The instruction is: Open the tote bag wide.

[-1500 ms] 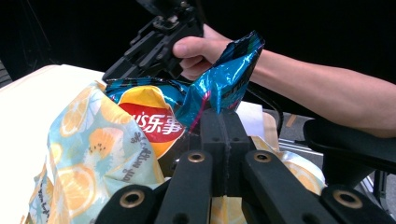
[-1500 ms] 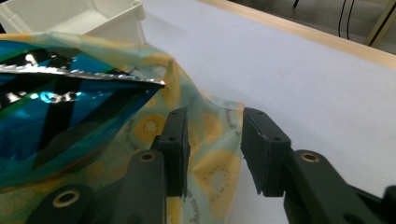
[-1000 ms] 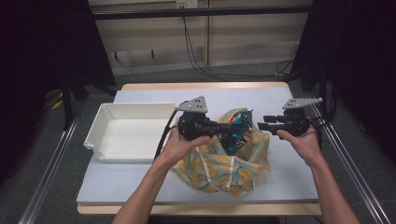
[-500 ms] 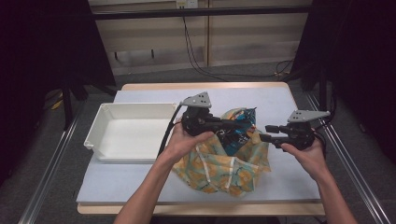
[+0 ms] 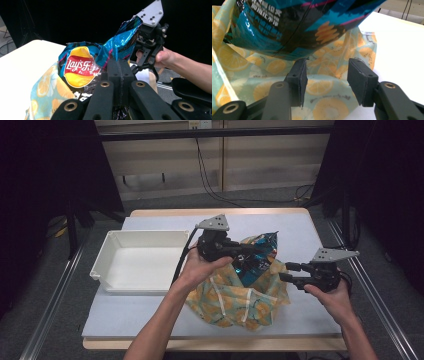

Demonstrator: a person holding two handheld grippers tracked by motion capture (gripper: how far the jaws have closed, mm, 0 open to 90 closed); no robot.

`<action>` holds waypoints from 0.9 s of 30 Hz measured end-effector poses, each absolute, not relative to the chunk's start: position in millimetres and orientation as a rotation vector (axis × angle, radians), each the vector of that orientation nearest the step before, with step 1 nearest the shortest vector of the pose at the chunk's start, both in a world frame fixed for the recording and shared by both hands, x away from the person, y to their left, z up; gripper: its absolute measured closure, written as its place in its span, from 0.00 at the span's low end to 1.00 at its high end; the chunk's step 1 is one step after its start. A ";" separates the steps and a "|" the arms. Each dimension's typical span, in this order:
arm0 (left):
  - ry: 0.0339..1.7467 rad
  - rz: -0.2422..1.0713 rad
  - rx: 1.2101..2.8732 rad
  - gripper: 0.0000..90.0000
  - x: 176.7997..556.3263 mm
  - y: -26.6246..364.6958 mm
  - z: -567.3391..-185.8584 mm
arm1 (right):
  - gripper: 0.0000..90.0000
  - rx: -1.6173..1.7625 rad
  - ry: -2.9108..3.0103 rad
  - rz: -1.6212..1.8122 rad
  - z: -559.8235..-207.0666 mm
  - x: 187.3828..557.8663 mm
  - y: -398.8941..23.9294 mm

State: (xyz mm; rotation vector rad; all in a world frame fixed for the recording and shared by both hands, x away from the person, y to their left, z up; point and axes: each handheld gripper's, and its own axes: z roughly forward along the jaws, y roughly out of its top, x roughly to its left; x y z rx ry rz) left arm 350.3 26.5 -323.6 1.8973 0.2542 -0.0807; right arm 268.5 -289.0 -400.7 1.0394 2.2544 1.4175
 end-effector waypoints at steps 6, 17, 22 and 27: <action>0.270 -0.092 1.892 1.00 352.7 24.4 -318.2 | 0.55 1.048 2.251 1.416 -402.3 263.6 -292.6; 0.247 -0.070 1.878 1.00 355.7 19.9 -299.9 | 0.48 1.025 2.242 1.432 -397.1 260.2 -292.0; 0.249 -0.071 1.867 1.00 357.9 18.2 -294.9 | 0.46 1.012 2.239 1.446 -394.3 258.3 -293.0; 0.247 -0.079 1.853 1.00 362.5 17.6 -286.9 | 0.44 1.010 2.241 1.442 -394.6 258.4 -291.8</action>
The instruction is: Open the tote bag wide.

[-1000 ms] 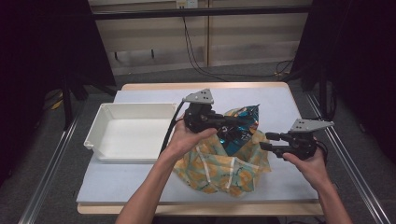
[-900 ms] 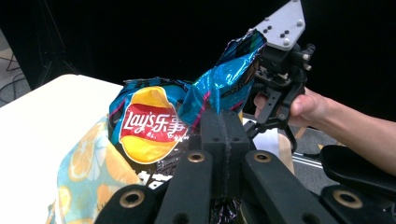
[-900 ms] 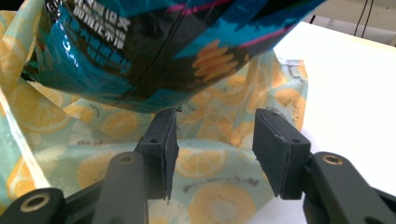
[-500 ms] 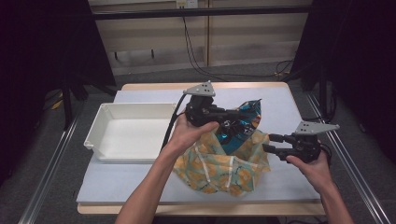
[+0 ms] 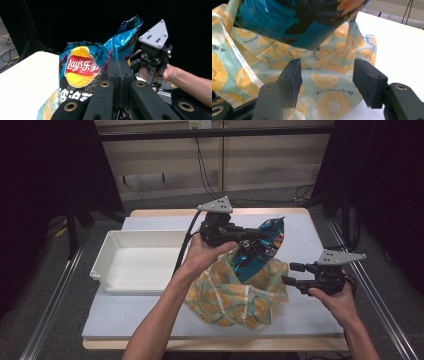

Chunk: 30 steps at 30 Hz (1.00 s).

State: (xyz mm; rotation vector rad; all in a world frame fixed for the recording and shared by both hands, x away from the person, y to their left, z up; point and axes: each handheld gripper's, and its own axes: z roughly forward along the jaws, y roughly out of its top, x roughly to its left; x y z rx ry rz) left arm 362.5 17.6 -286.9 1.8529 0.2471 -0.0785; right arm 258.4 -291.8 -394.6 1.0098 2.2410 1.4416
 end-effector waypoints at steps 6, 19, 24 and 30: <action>0.262 -0.061 1.832 1.00 367.7 15.8 -273.6 | 0.44 1.016 2.224 1.442 -392.8 257.2 -294.1; 0.291 -0.063 1.820 1.00 377.6 13.5 -250.6 | 0.43 1.017 2.213 1.456 -390.5 256.3 -295.7; 0.277 -0.053 1.810 1.00 375.6 13.6 -240.3 | 0.42 1.016 2.203 1.464 -388.7 255.5 -297.3; 0.265 -0.043 1.777 1.00 372.3 16.8 -225.8 | 0.41 1.011 2.199 1.468 -387.4 254.7 -298.1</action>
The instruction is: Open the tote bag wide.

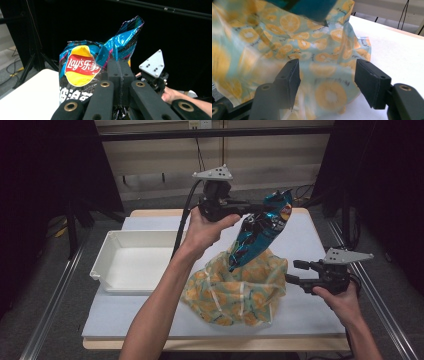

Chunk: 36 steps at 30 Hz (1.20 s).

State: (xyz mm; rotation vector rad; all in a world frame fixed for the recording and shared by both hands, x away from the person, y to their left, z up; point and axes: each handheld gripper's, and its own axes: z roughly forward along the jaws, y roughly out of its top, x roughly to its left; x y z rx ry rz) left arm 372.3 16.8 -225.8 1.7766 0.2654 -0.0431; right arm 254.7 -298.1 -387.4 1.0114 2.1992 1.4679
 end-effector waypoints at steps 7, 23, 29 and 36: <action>0.257 -0.028 1.758 1.00 372.4 21.7 -218.9 | 0.40 1.010 2.199 1.467 -386.7 254.6 -298.2; 0.267 0.011 1.691 1.00 372.7 50.7 -192.7 | 0.39 1.003 2.202 1.468 -385.4 254.5 -296.3; 0.275 0.038 1.688 1.00 370.3 61.0 -191.2 | 0.39 0.996 2.204 1.468 -385.4 253.9 -296.1; 0.314 0.063 1.675 1.00 372.9 86.6 -193.9 | 0.39 1.000 2.207 1.469 -385.8 254.6 -295.4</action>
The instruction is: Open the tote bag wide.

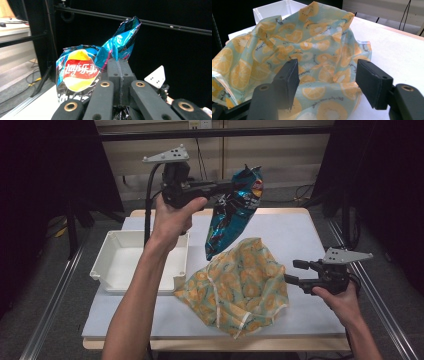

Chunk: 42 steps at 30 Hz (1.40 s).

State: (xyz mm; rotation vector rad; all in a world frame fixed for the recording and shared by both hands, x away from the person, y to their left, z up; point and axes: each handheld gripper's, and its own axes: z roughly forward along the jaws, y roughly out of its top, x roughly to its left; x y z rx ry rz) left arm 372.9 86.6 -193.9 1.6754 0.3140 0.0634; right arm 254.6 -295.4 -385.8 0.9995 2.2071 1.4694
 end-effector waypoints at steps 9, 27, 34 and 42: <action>0.363 0.089 1.674 1.00 374.1 112.6 -203.5 | 0.39 1.000 2.213 1.464 -386.3 255.2 -293.6; 0.462 0.181 1.682 1.00 375.7 165.7 -216.0 | 0.38 1.001 2.211 1.465 -385.8 255.0 -293.0; 0.526 0.228 1.683 1.00 377.3 190.1 -220.9 | 0.38 1.001 2.217 1.464 -386.7 255.6 -292.2; 0.591 0.268 1.677 1.00 380.3 216.8 -225.2 | 0.38 1.000 2.218 1.465 -387.0 256.5 -290.5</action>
